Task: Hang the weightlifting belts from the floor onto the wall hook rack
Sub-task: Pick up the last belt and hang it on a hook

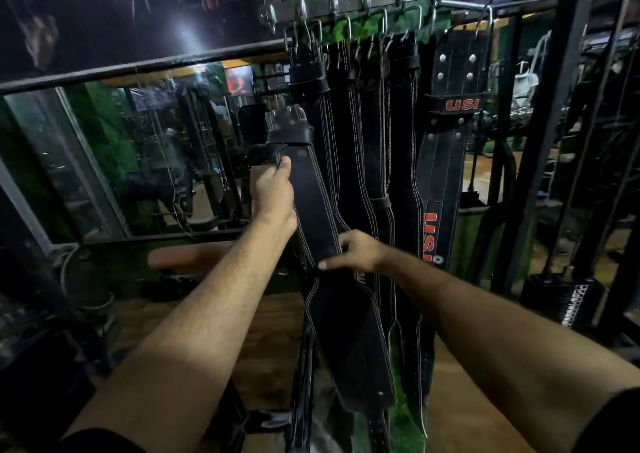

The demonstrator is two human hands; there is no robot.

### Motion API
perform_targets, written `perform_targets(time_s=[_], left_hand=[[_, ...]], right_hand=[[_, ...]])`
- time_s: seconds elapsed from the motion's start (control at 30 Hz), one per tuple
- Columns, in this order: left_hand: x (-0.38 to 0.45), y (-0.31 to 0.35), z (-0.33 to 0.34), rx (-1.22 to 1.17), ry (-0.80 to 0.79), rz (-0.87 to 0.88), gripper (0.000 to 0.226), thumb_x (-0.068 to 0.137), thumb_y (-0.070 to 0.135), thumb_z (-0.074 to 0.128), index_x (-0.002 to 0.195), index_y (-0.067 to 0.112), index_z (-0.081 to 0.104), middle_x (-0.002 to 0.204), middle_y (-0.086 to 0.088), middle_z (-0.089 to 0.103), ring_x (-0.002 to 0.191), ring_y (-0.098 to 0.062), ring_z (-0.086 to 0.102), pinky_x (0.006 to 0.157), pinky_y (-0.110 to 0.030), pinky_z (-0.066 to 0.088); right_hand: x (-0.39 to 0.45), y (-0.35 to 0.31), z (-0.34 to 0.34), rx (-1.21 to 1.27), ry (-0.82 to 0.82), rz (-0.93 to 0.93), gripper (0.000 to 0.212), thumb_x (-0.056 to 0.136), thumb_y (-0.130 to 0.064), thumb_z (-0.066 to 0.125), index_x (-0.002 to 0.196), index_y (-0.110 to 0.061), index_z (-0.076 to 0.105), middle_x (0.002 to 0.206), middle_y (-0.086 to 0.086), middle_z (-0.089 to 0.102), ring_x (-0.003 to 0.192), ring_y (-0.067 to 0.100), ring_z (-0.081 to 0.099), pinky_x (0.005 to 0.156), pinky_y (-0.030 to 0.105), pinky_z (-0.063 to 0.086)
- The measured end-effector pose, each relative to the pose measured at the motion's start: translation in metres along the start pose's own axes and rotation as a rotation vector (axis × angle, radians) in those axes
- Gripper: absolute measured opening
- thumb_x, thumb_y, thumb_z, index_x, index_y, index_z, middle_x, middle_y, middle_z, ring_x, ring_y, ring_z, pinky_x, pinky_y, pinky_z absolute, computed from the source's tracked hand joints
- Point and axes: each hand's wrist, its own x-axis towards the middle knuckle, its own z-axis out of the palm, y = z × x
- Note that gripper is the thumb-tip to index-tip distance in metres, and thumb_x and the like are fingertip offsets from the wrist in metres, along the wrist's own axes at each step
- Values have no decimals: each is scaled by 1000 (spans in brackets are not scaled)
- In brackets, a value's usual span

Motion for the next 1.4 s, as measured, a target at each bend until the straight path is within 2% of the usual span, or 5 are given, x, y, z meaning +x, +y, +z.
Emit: perform_targets(time_s=[0.2, 0.37, 0.77, 1.17, 1.4], left_hand=[[-14, 2, -6, -14, 11, 27, 22, 90, 35, 64, 74, 20, 61, 88, -4, 66, 97, -26, 61, 90, -43, 47], [-29, 10, -11, -32, -20, 19, 46, 85, 34, 63, 113, -3, 66, 113, -25, 71, 102, -40, 67, 95, -52, 51], [-57, 39, -24, 29, -69, 150, 26, 94, 5, 49, 118, 8, 58, 96, -5, 70, 82, -14, 68, 70, -29, 58], [23, 79, -26, 155, -67, -37, 88, 56, 82, 70, 119, 20, 69, 118, -5, 73, 112, -28, 68, 100, -51, 52], [46, 83, -11, -21, -209, 40, 37, 99, 40, 54, 110, 9, 71, 107, -17, 76, 96, -34, 74, 83, -51, 61]], right_hand=[[3, -50, -31, 452, 239, -185, 9, 93, -7, 68, 87, -14, 67, 70, -6, 64, 59, 4, 59, 58, 23, 52], [2, -89, -50, 674, 222, -249, 16, 97, -10, 62, 112, -10, 67, 83, 1, 66, 57, 4, 56, 60, 27, 52], [3, -132, -50, 350, 298, -323, 12, 96, -13, 67, 105, -7, 66, 88, 3, 68, 72, 16, 66, 69, 41, 61], [35, -148, -41, 126, 490, -439, 7, 92, -22, 71, 90, -26, 65, 85, -6, 70, 79, 10, 69, 74, 34, 60], [50, -150, -46, 246, 633, -380, 28, 83, -19, 82, 92, -15, 55, 73, 6, 60, 54, 14, 58, 47, 28, 50]])
